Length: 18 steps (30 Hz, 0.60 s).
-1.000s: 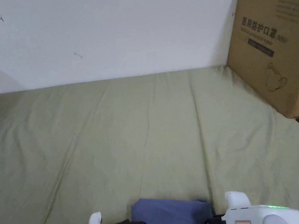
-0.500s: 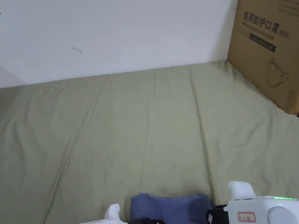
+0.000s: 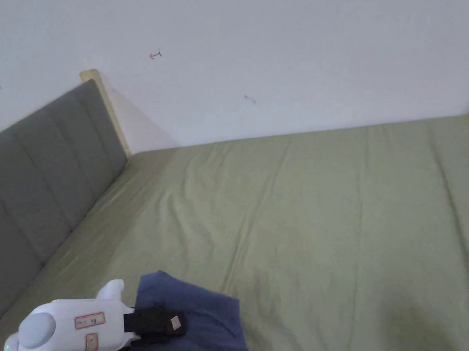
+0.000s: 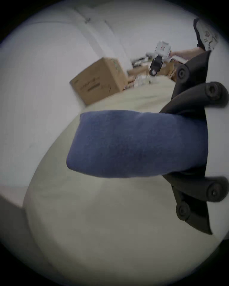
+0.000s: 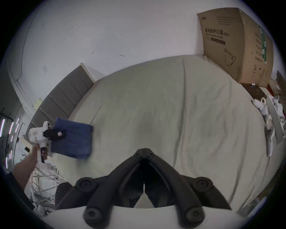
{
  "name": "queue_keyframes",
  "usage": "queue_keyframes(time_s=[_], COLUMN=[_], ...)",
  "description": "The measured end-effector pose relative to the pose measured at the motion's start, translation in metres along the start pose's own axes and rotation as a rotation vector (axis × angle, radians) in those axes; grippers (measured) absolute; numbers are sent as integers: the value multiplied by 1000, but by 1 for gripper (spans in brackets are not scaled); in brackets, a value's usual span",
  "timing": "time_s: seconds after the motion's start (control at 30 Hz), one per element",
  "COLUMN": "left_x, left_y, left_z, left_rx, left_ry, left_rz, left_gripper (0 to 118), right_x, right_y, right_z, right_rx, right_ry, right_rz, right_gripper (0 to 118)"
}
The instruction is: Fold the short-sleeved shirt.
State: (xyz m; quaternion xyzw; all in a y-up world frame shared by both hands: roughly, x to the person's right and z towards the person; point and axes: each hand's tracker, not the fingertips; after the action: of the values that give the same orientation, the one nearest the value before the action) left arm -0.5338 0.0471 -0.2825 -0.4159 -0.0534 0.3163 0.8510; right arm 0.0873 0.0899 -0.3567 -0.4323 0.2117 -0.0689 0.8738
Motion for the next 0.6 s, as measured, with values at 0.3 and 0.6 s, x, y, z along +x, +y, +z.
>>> queue_keyframes(time_s=[0.3, 0.6], left_x=[-55, -39], left_y=[18, 16], left_z=[19, 56], left_rx=[-59, 151], left_ry=[489, 775], left_rz=[-109, -242], left_gripper=[33, 114], right_x=[-17, -24], right_y=[-5, 10], right_z=[-2, 11], right_rx=[-39, 23], right_ry=[-24, -15], right_rz=[11, 24], right_gripper=[0, 0])
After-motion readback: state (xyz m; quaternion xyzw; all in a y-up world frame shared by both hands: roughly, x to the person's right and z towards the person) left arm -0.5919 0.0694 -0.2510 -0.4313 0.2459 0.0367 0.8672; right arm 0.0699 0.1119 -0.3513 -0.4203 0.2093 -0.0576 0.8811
